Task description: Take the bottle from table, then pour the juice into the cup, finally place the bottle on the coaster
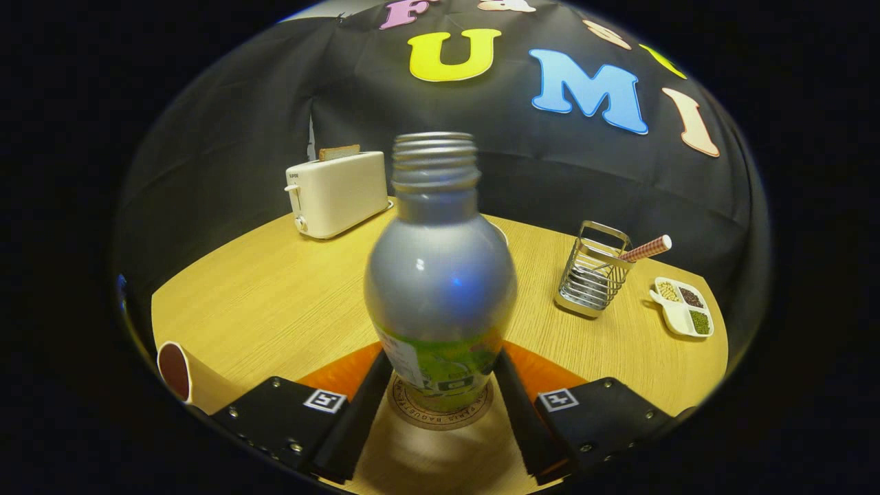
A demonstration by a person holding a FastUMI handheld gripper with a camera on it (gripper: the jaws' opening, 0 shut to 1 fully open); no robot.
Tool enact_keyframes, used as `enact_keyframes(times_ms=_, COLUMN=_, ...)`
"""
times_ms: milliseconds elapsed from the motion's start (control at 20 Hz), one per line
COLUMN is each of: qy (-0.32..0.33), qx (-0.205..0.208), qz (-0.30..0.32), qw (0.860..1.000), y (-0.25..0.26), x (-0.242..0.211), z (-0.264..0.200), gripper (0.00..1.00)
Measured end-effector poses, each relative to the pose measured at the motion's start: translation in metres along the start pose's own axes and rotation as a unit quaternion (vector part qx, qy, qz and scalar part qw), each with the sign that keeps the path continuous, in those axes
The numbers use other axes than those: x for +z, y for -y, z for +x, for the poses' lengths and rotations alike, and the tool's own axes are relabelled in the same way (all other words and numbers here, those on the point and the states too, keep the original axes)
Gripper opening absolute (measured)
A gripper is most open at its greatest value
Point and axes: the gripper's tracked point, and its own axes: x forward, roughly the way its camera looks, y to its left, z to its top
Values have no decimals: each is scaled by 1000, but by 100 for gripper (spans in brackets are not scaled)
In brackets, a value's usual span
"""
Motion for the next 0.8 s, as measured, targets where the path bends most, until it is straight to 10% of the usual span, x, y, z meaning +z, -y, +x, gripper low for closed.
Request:
enact_keyframes(times_ms=100, qy=-2, qx=-6, qz=1, qw=1000, y=2, x=1, z=-4, gripper=99)
enact_keyframes(times_ms=800, qy=94, qx=-100, qz=29, qw=990, y=-9, x=55, z=-138, gripper=99)
